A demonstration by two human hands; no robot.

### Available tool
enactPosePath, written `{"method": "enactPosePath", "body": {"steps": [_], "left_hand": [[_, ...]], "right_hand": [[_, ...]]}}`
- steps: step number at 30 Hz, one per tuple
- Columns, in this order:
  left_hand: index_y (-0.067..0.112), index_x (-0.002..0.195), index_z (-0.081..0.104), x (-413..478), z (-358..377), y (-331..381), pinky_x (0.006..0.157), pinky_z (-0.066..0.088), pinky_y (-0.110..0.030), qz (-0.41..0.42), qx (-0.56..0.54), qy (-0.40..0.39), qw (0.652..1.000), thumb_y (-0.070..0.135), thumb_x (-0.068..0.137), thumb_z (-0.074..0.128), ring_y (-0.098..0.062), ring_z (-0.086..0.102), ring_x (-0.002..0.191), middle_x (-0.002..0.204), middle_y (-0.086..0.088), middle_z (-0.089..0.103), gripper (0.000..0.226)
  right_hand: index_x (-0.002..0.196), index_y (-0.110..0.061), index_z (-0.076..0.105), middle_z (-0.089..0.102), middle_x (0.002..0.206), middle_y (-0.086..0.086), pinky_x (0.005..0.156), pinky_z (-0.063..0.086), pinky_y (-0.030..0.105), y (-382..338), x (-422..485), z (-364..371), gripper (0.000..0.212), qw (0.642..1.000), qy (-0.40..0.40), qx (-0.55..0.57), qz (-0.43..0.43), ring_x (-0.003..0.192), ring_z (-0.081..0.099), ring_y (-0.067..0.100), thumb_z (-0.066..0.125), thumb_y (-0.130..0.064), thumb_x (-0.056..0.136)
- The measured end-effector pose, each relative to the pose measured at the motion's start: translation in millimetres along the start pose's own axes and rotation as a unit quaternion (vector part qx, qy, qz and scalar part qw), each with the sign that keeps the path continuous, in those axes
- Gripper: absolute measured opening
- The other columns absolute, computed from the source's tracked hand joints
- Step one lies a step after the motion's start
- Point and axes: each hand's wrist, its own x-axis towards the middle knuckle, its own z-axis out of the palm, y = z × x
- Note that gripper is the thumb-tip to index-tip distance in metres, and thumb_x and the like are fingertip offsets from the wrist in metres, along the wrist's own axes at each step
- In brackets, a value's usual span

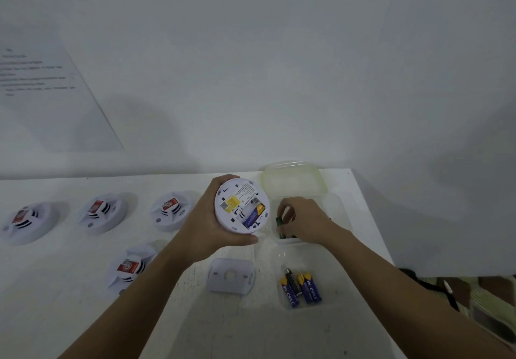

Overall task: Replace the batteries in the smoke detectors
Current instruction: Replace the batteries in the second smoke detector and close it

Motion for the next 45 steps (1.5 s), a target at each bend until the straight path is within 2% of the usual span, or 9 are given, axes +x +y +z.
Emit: {"method": "enactPosePath", "body": {"steps": [6, 10, 13, 18, 22, 26, 32, 39, 45], "left_hand": [[0.025, 0.132, 0.046, -3, 0, 10, 0.085, 0.055, -0.015, 0.014, 0.008, 0.002, 1.0, 0.008, 0.056, 0.098, -0.004, 0.06, 0.117, 0.12, 0.021, 0.061, 0.093], [0.023, 0.134, 0.046, -6, 0, 19, 0.086, 0.057, -0.021, 0.02, -0.003, 0.003, 1.0, 0.008, 0.057, 0.098, -0.008, 0.06, 0.118, 0.123, 0.013, 0.062, 0.094], [0.023, 0.134, 0.047, -9, 3, 25, 0.083, 0.059, -0.024, 0.02, -0.018, -0.003, 1.0, 0.005, 0.058, 0.097, -0.009, 0.062, 0.117, 0.121, 0.013, 0.063, 0.093], [0.025, 0.133, 0.048, -14, 12, 33, 0.087, 0.06, -0.032, 0.024, -0.018, -0.015, 0.999, 0.007, 0.057, 0.098, -0.015, 0.063, 0.115, 0.12, 0.013, 0.063, 0.093], [0.024, 0.132, 0.048, -20, 17, 36, 0.09, 0.059, -0.031, 0.032, -0.018, -0.016, 0.999, 0.005, 0.058, 0.097, -0.017, 0.064, 0.114, 0.12, 0.014, 0.064, 0.091], [0.027, 0.13, 0.049, -25, 22, 39, 0.09, 0.059, -0.029, 0.027, -0.01, -0.016, 0.999, 0.01, 0.056, 0.098, -0.014, 0.066, 0.112, 0.119, 0.016, 0.065, 0.091], [0.02, 0.129, 0.05, -31, 24, 38, 0.084, 0.06, -0.035, 0.024, -0.02, -0.011, 0.999, -0.001, 0.056, 0.096, -0.019, 0.068, 0.108, 0.117, 0.005, 0.066, 0.088], [0.024, 0.133, 0.045, -35, 23, 41, 0.085, 0.06, -0.029, 0.041, -0.012, -0.02, 0.999, 0.001, 0.058, 0.096, -0.016, 0.065, 0.113, 0.119, 0.014, 0.063, 0.094], [0.026, 0.135, 0.043, -33, 21, 40, 0.083, 0.059, -0.025, 0.057, 0.002, -0.026, 0.998, 0.001, 0.059, 0.095, -0.013, 0.061, 0.116, 0.118, 0.018, 0.061, 0.095]], "right_hand": [[0.089, -0.023, 0.063, 0.073, 0.083, -0.001, 0.059, 0.054, 0.023, -16, -22, -14, 0.021, 0.982, 0.134, 0.13, -0.035, 0.068, 0.067, 0.008, 0.079, -0.012, 0.082], [0.097, -0.016, 0.066, 0.076, 0.084, 0.002, 0.068, 0.056, 0.031, -46, -57, -37, 0.018, 0.918, 0.192, 0.341, -0.068, 0.074, 0.071, 0.014, 0.078, -0.01, 0.084], [0.102, -0.013, 0.065, 0.076, 0.089, 0.003, 0.067, 0.056, 0.023, -65, -85, -47, 0.022, 0.884, 0.202, 0.399, -0.138, 0.079, 0.073, 0.017, 0.077, -0.007, 0.085], [0.101, -0.014, 0.068, 0.074, 0.091, -0.006, 0.07, 0.057, 0.024, -74, -105, -38, 0.022, 0.898, 0.216, 0.294, -0.245, 0.084, 0.071, 0.016, 0.078, -0.006, 0.084], [0.099, -0.011, 0.072, 0.073, 0.094, -0.007, 0.076, 0.048, 0.008, -64, -110, -24, 0.015, 0.893, 0.27, 0.106, -0.344, 0.089, 0.064, -0.001, 0.077, -0.01, 0.085], [0.099, -0.013, 0.074, 0.073, 0.101, -0.003, 0.078, 0.057, 0.031, -53, -106, -12, 0.013, 0.878, 0.269, 0.019, -0.396, 0.096, 0.067, 0.007, 0.076, -0.013, 0.086], [0.093, -0.014, 0.08, 0.075, 0.097, -0.007, 0.082, 0.056, 0.037, -53, -112, -6, 0.012, 0.905, 0.219, 0.133, -0.341, 0.098, 0.068, 0.008, 0.082, -0.02, 0.082], [0.09, -0.032, 0.074, 0.07, 0.103, -0.012, 0.083, 0.052, 0.029, -53, -111, -9, 0.039, 0.925, 0.232, 0.236, -0.185, 0.109, 0.062, 0.011, 0.093, -0.046, 0.058], [0.115, -0.035, 0.055, 0.062, 0.103, -0.004, 0.077, 0.054, 0.023, -59, -106, -13, 0.074, 0.94, 0.173, 0.281, -0.09, 0.102, 0.062, 0.013, 0.096, -0.04, 0.054]]}}
